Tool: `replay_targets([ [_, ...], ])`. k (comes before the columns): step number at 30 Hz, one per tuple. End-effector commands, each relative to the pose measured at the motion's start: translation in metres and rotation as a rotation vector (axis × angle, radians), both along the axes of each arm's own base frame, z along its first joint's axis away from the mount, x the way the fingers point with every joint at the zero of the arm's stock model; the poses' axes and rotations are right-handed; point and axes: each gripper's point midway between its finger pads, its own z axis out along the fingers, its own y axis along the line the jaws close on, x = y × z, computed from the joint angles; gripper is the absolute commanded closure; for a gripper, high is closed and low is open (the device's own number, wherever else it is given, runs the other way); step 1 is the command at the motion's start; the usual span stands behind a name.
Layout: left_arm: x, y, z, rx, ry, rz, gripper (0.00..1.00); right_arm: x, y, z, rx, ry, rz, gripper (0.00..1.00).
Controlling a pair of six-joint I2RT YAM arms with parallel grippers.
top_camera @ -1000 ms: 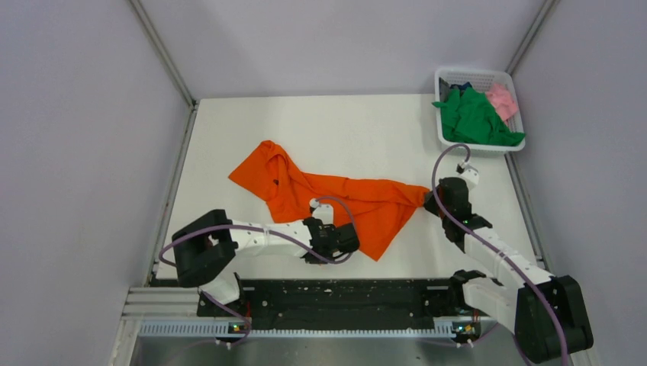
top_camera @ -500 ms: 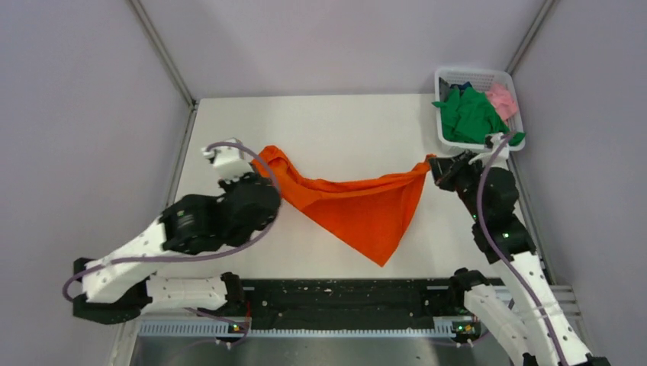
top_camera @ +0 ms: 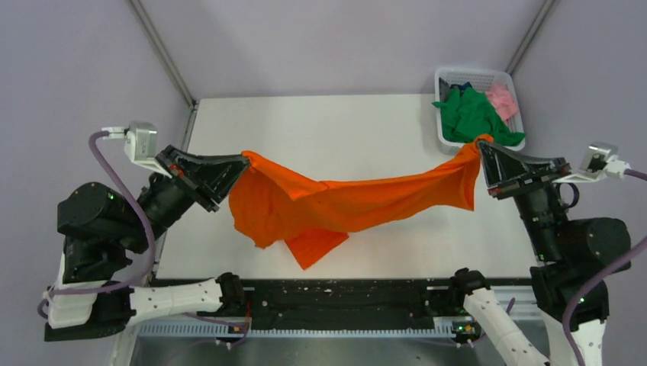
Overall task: Fold and stack the t-shirts
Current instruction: Flatten out the tshirt
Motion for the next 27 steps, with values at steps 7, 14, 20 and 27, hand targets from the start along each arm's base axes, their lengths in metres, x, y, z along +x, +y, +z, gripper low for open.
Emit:
replay_targets([
  [7, 0.014, -0.033, 0.064, 0.070, -0.141, 0.006, 1.00, -0.022, -0.017, 0.048, -0.031, -0.072, -0.075, 1.00],
  [14, 0.115, 0.037, 0.015, 0.327, -0.028, 0.950, 1.00, 0.065, -0.055, -0.041, -0.030, 0.230, -0.387, 1.00],
  [20, 0.251, 0.073, -0.085, 0.396, 0.212, 0.935, 1.00, 0.147, -0.059, -0.145, -0.107, 0.491, -0.530, 1.00],
  [27, 0.396, 0.075, -0.211, 0.468, 0.393, 0.780, 1.00, 0.234, -0.050, -0.239, -0.200, 0.616, -0.600, 1.00],
])
